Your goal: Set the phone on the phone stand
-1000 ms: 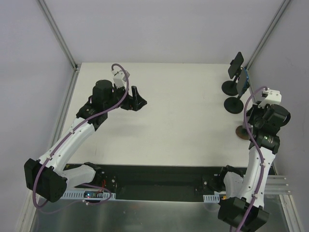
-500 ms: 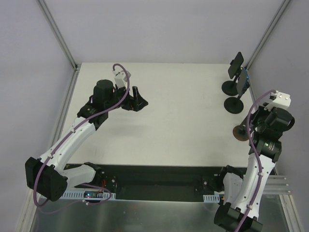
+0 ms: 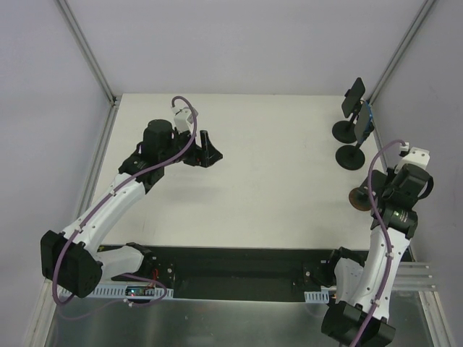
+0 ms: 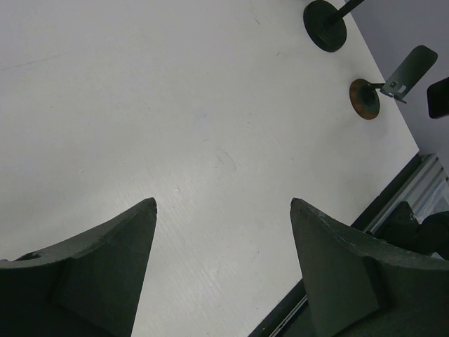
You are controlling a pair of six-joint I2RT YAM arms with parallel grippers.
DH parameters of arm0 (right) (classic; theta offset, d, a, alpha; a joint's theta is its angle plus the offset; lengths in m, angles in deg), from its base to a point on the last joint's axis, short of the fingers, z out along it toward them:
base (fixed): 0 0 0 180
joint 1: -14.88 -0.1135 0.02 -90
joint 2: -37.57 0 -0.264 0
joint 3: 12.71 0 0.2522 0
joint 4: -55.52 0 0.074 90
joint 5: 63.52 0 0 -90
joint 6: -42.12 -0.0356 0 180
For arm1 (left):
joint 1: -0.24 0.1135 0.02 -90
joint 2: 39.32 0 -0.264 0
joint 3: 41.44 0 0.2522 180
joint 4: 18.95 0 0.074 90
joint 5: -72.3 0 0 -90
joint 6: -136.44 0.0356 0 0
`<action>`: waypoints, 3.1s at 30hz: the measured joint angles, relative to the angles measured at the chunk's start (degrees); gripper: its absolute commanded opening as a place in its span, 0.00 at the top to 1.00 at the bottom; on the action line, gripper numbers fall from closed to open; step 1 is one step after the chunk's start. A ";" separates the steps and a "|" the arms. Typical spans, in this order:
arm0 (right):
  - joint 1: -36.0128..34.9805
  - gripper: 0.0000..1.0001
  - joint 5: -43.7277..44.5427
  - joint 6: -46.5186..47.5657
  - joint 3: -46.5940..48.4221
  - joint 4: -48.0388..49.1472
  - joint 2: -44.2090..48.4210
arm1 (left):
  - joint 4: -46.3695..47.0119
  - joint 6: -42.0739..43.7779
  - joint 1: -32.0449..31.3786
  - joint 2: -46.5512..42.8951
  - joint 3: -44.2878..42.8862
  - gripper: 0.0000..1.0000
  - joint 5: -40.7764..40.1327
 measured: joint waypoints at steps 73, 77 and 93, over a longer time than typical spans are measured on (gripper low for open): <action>6.23 1.00 -46.93 8.31 7.06 0.09 -18.27 | 0.61 -0.17 -0.85 3.58 0.11 0.20 1.77; 6.93 0.99 -48.48 8.59 7.06 0.85 -20.13 | 0.85 -0.15 -0.87 3.48 0.11 0.20 2.16; 7.19 1.00 -48.06 9.25 7.04 1.64 -22.01 | 0.98 0.09 -2.73 2.51 0.11 0.21 2.40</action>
